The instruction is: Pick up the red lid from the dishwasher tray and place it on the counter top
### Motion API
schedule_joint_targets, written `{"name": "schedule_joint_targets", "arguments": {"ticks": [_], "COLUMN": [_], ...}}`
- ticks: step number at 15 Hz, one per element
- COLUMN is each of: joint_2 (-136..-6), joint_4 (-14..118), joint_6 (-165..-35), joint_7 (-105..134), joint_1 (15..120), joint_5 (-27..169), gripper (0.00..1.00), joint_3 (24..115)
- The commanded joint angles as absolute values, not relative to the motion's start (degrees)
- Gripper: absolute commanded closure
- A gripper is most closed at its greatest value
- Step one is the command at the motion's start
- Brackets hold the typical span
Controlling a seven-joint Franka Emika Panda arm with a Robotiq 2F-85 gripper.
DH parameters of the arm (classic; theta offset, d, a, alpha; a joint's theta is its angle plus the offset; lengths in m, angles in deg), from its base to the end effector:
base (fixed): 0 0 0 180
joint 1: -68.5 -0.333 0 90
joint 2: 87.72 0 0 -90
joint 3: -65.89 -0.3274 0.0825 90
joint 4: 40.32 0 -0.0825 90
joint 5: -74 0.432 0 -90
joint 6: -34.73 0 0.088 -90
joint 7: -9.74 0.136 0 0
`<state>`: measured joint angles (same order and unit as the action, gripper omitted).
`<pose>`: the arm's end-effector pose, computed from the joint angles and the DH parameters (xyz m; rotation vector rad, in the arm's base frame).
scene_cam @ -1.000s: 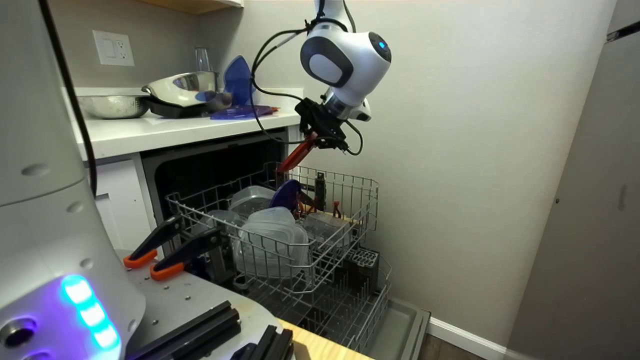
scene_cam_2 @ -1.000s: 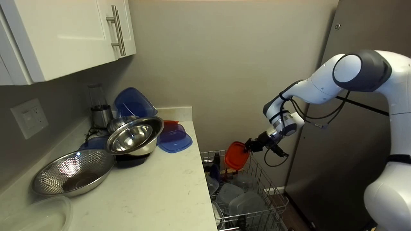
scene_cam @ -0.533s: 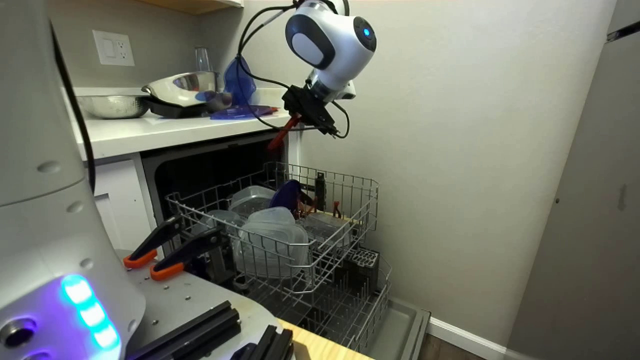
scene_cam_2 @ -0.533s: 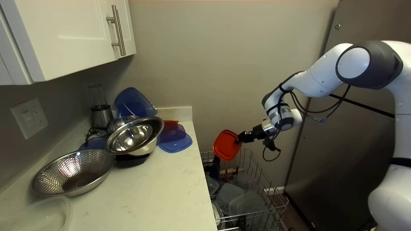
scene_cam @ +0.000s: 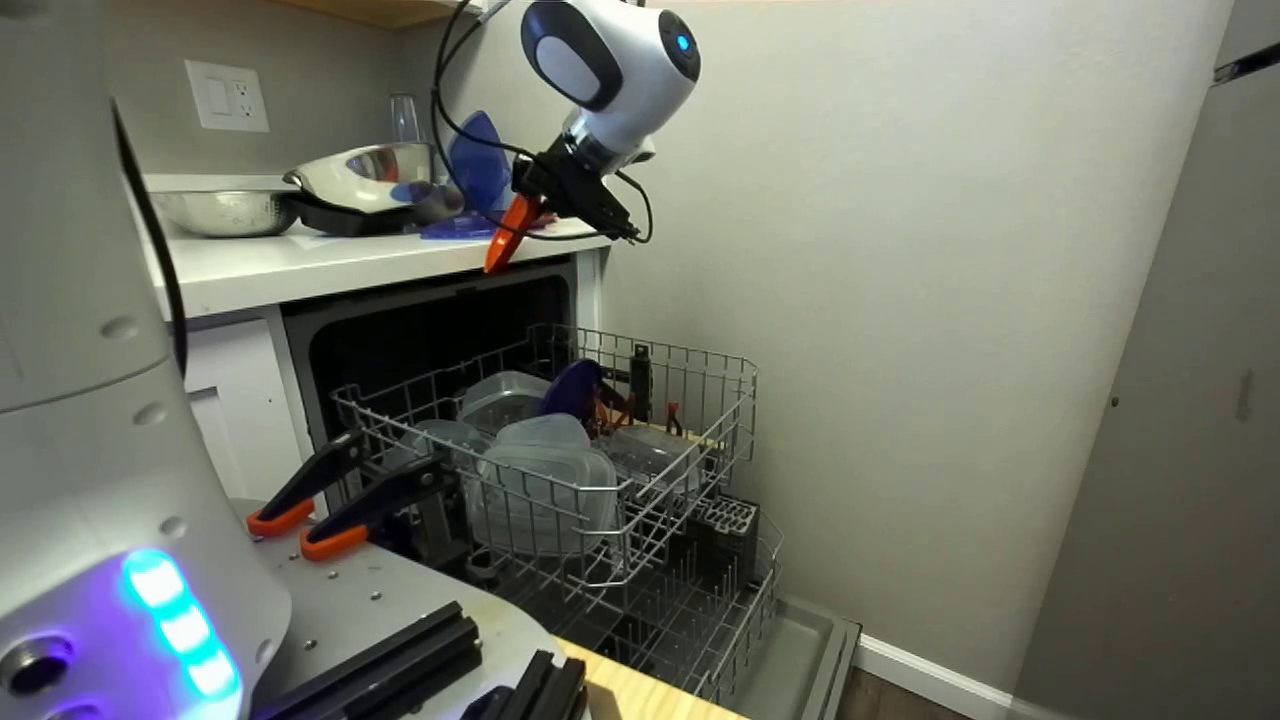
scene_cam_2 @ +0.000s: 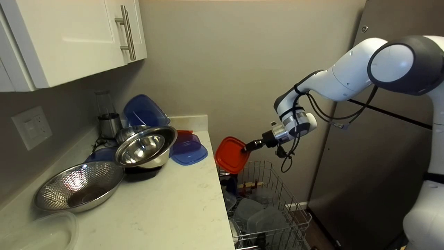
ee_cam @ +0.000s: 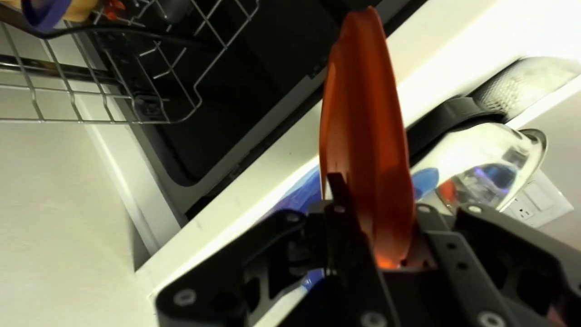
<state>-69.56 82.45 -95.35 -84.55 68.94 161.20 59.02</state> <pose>0.6039 0.1165 0.2164 -2.0950 -0.5868 -0.7321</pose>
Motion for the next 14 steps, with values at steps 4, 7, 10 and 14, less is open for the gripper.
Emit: {"name": "schedule_joint_targets", "arguments": {"ticks": [4,7,10,14], "joint_2": [-74.1,-71.82,-69.6,-63.22], "joint_4": [86.64,84.46,82.64,77.5], "joint_6": [-94.23,-92.56,-89.42,-78.94], "joint_7": [-94.03,-96.09,-98.08,-97.6], "joint_1": [66.13,66.14,66.67,68.16], "joint_5": [168.05,172.05,175.98,176.37], "gripper": [0.97,0.97,0.97,0.97], "joint_3": [60.55,60.87,61.9,64.21]}}
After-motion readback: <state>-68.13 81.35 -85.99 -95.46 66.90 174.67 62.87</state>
